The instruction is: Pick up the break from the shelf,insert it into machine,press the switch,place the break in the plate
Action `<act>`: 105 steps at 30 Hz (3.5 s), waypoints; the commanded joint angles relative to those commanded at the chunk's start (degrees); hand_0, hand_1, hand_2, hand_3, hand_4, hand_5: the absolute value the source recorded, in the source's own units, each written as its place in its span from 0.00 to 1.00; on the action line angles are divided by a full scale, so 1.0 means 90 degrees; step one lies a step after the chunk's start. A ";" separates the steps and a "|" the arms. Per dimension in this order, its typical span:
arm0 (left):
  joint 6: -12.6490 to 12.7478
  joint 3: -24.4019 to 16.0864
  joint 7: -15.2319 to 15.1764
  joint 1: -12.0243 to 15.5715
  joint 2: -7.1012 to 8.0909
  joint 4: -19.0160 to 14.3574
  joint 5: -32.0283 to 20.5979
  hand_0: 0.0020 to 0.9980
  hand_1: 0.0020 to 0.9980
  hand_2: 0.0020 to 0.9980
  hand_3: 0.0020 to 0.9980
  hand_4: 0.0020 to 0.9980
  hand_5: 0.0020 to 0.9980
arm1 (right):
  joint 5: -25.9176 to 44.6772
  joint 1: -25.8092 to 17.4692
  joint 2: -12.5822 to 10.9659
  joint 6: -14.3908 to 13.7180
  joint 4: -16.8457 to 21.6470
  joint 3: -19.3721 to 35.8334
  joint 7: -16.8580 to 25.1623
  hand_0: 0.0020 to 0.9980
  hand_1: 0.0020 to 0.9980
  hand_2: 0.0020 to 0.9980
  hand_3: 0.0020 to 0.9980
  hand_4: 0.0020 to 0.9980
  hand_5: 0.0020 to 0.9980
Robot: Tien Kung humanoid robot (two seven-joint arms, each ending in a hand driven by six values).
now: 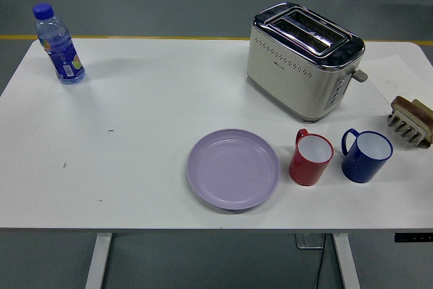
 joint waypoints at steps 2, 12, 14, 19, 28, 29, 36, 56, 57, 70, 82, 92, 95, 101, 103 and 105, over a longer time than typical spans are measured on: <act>-0.0001 0.0000 -0.0001 0.0003 -0.0001 0.0000 0.0003 0.65 0.62 0.67 0.61 0.43 0.88 | -0.0052 0.0004 -0.0002 -0.0016 0.0005 -0.0001 0.0001 0.72 0.68 0.72 0.67 0.60 0.17; -0.0003 -0.0013 -0.0007 0.0015 -0.0005 0.0000 0.0014 0.65 0.62 0.66 0.61 0.43 0.88 | 0.0026 -0.0004 -0.0006 -0.0008 -0.0008 -0.0008 0.0011 0.72 0.68 0.72 0.67 0.60 0.17; -0.0003 -0.0008 -0.0007 0.0014 -0.0004 0.0000 0.0010 0.65 0.62 0.67 0.61 0.43 0.88 | 0.0029 -0.0005 -0.0006 -0.0011 -0.0008 -0.0005 0.0013 0.72 0.68 0.72 0.67 0.60 0.17; -0.0003 -0.0003 -0.0003 0.0011 -0.0005 0.0000 0.0011 0.65 0.62 0.67 0.61 0.43 0.88 | 0.0089 -0.0006 -0.0008 -0.0004 -0.0018 0.0010 0.0026 0.72 0.68 0.72 0.67 0.60 0.17; 0.0020 -0.0028 -0.0013 -0.0026 0.0011 0.0000 -0.0001 0.65 0.62 0.67 0.61 0.43 0.88 | 0.0716 0.0015 0.0048 0.0148 -0.0091 0.0095 0.0048 0.72 0.68 0.72 0.67 0.60 0.17; 0.0020 -0.0022 -0.0017 -0.0026 0.0012 0.0000 -0.0016 0.65 0.62 0.67 0.61 0.43 0.88 | 0.0731 0.0013 0.0047 0.0150 -0.0092 0.0098 0.0049 0.72 0.68 0.72 0.67 0.60 0.17; 0.0025 -0.0016 -0.0018 -0.0042 0.0002 0.0000 -0.0028 0.65 0.62 0.67 0.61 0.43 0.88 | 0.0782 0.0011 0.0053 0.0155 -0.0102 0.0102 0.0052 0.72 0.68 0.72 0.67 0.60 0.17; -0.0001 0.0032 -0.0024 -0.0017 -0.0009 0.0000 -0.0058 0.65 0.62 0.67 0.61 0.43 0.88 | -0.3629 0.0193 -0.0148 -0.0533 0.0097 -0.0217 -0.1227 0.81 0.75 0.79 0.75 0.67 0.11; -0.0001 0.0032 -0.0023 -0.0017 -0.0009 0.0000 -0.0054 0.65 0.62 0.67 0.61 0.43 0.88 | -0.3878 0.0206 -0.0161 -0.0489 0.0115 -0.0244 -0.1343 0.87 0.79 0.84 0.80 0.74 0.10; 0.0010 0.0042 -0.0019 -0.0014 -0.0005 0.0000 -0.0084 0.65 0.62 0.67 0.61 0.43 0.88 | -0.7395 0.0555 -0.0485 0.0484 0.0475 -0.1016 -0.2774 0.95 0.84 0.90 0.87 0.81 0.11; 0.0016 0.0045 -0.0015 0.0018 0.0010 0.0000 -0.0076 0.65 0.62 0.66 0.61 0.43 0.88 | -1.0589 0.0889 -0.0623 0.1150 0.0724 -0.1762 -0.3697 0.96 0.83 0.89 0.85 0.83 0.13; 0.0027 0.0063 -0.0018 0.0008 0.0036 0.0000 -0.0096 0.66 0.62 0.67 0.61 0.43 0.88 | -1.1081 0.1298 -0.0518 0.1378 0.0368 -0.2232 -0.4297 0.97 0.84 0.89 0.86 0.83 0.14; 0.0037 0.0063 -0.0023 0.0003 0.0037 0.0000 -0.0122 0.66 0.62 0.67 0.61 0.43 0.88 | -1.1113 0.1456 -0.0463 0.1353 0.0177 -0.2324 -0.4424 0.95 0.82 0.86 0.85 0.83 0.16; 0.0041 0.0088 -0.0023 -0.0006 0.0041 0.0000 -0.0153 0.66 0.62 0.67 0.61 0.43 0.88 | -1.1333 0.1783 -0.0479 0.1433 -0.0181 -0.2488 -0.4701 0.91 0.76 0.79 0.82 0.83 0.17; 0.0042 0.0101 -0.0024 -0.0005 0.0042 0.0000 -0.0171 0.66 0.62 0.67 0.61 0.43 0.88 | -1.1366 0.1873 -0.0501 0.1512 -0.0277 -0.2537 -0.4816 0.91 0.76 0.79 0.82 0.83 0.17; 0.0044 0.0106 -0.0023 -0.0005 0.0041 0.0000 -0.0181 0.66 0.62 0.66 0.61 0.43 0.88 | -1.1379 0.1955 -0.0523 0.1556 -0.0372 -0.2592 -0.4901 0.84 0.71 0.70 0.80 0.82 0.18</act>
